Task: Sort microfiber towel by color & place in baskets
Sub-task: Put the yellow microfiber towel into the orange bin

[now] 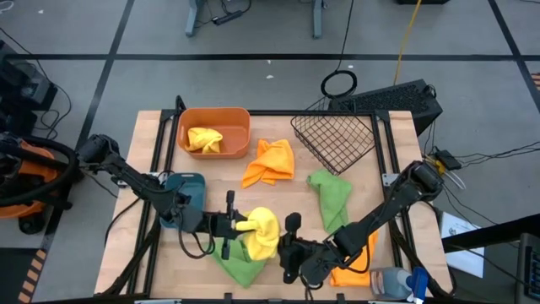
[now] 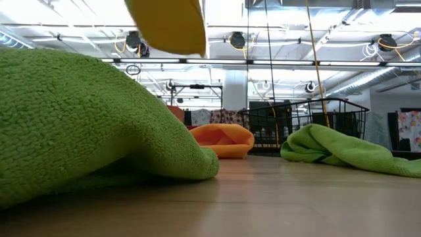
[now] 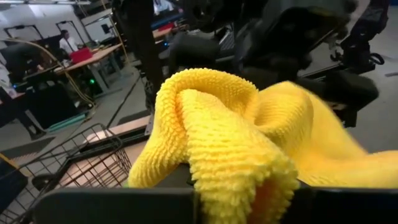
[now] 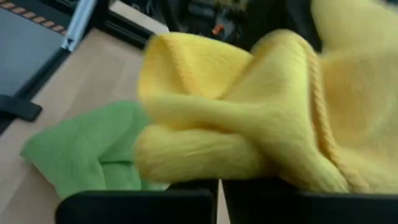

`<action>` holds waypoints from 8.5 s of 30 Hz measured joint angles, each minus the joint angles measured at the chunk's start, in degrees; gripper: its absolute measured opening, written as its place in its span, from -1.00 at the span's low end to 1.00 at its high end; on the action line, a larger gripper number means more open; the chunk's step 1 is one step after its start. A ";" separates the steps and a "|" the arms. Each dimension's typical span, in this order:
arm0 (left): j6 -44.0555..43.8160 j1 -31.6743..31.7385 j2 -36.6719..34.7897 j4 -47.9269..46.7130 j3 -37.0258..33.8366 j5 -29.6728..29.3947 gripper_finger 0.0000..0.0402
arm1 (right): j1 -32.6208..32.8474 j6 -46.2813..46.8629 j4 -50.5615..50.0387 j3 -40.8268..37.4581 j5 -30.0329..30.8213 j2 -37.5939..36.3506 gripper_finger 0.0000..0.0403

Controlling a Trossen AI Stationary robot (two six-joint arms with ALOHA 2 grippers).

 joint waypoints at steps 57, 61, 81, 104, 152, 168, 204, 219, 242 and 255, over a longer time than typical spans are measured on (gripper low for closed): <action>15.10 -5.54 0.02 5.43 -0.02 14.46 -0.79 | -3.36 8.03 6.39 0.00 -4.61 0.94 -0.01; 15.12 -5.72 0.02 5.48 -0.02 15.15 -0.79 | -2.24 5.77 6.09 0.00 -4.67 0.94 -0.42; 13.41 -5.68 0.02 -0.28 -0.02 1.54 -0.79 | 2.00 30.03 -20.61 0.00 -4.45 -2.26 0.15; 8.80 -2.92 0.02 -3.80 -0.02 3.14 -0.79 | 8.43 11.98 -6.67 0.04 12.85 -5.78 0.39; -3.13 -4.77 -1.64 -10.13 -0.02 -1.03 0.35 | 1.35 5.59 0.04 0.02 13.11 -0.44 -0.96; -0.45 -12.89 -7.23 -7.27 -0.02 -6.18 0.37 | 2.10 6.46 -0.86 0.02 14.10 -1.79 -0.96; 15.01 -1.37 8.61 15.01 -0.02 4.89 0.33 | -1.17 7.97 1.00 0.02 1.83 -1.77 -0.96; 17.09 -1.64 8.54 14.67 -0.02 4.11 -0.86 | -1.32 14.90 -1.94 0.02 1.94 -1.77 -0.49; 7.55 21.58 -10.35 -21.21 -2.47 -18.51 -0.89 | -1.06 27.72 -20.99 0.02 2.08 -1.77 0.26; 4.40 59.92 -8.09 -30.75 -2.47 12.14 -0.80 | -1.06 28.26 -21.32 0.02 1.97 -1.77 0.26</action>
